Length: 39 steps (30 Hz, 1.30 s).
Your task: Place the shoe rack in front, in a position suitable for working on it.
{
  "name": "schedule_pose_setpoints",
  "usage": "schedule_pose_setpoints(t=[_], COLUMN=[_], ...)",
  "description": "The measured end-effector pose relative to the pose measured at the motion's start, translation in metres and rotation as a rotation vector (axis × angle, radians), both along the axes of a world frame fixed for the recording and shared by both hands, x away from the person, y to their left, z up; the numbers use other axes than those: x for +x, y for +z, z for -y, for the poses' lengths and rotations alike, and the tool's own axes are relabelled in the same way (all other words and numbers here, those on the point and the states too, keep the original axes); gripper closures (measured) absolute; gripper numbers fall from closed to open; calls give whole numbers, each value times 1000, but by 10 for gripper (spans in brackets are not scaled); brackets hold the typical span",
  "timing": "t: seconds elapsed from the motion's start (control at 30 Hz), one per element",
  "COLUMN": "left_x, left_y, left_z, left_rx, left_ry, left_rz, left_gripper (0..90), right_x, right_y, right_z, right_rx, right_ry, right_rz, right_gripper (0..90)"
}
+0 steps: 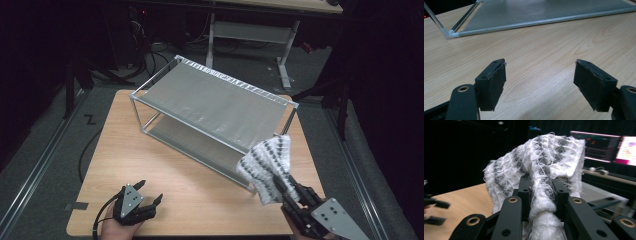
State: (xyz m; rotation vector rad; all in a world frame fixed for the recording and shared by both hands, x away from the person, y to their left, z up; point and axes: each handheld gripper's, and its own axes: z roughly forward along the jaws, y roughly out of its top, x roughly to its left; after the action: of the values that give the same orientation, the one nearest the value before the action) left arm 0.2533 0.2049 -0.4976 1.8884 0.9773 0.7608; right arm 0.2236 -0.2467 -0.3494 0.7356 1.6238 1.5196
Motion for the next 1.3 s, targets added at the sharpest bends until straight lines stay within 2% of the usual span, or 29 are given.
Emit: schedule_pose_setpoints(t=[0.1,0.23,0.3,0.33,0.37,0.4,0.47,0.57,0.6,0.63,0.67,0.8,0.83,0.87,0.97,1.13,1.2,1.3], left_x=[-1,0,0,0,0,0,0,1,1,1,2,2,2,2,2,2,1,1], left_y=[0,0,0,0,0,0,1,0,0,0,0,1,1,1,1,2,2,2], left_z=[0,0,1,1,1,0,0,0,0,0,0,1,1,1,2,2,2,2], left_rx=[-5,-4,-5,-5,-4,-5,-6,-8,-6,-5,-8,-10,-12,-14,-15,-17,-17,-22], left_ry=[1,-4,-6,-7,-7,-7,-7,-12,-15,-16,-18,-22,-22,-23,-25,-30,-32,-34], left_rz=[3,1,1,0,1,1,-1,-4,-4,-4,-5,-2,-1,0,-1,0,1,0], left_gripper=[264,266,266,266,266,266,266,266,266,266,266,266,266,266,266,266,266,266], right_x=[-1,4,7,10,16,16,23,31,34,34,36,43,47,47,50,55,57,58], right_y=[1,-7,-10,-14,-23,-23,-35,-56,-70,-70,-78,-106,-115,-115,-124,-138,-145,-152], right_z=[17,44,48,54,62,62,70,80,84,84,86,92,96,96,100,100,100,100], right_rx=[13,13,13,14,17,17,1,-27,-39,-39,-45,-76,-81,-81,-66,-121,-126,-134], right_ry=[-78,-197,-219,-239,-269,-269,-300,-332,-355,-355,-366,-390,-397,-397,-401,-410,-404,-401], right_rz=[7,-29,-41,-62,-103,-103,-151,-244,-292,-292,-313,-417,-462,-462,-504,-598,-644,-675], right_gripper=[748,748,748,747,747,747,740,737,737,737,738,741,741,741,741,739,736,736])
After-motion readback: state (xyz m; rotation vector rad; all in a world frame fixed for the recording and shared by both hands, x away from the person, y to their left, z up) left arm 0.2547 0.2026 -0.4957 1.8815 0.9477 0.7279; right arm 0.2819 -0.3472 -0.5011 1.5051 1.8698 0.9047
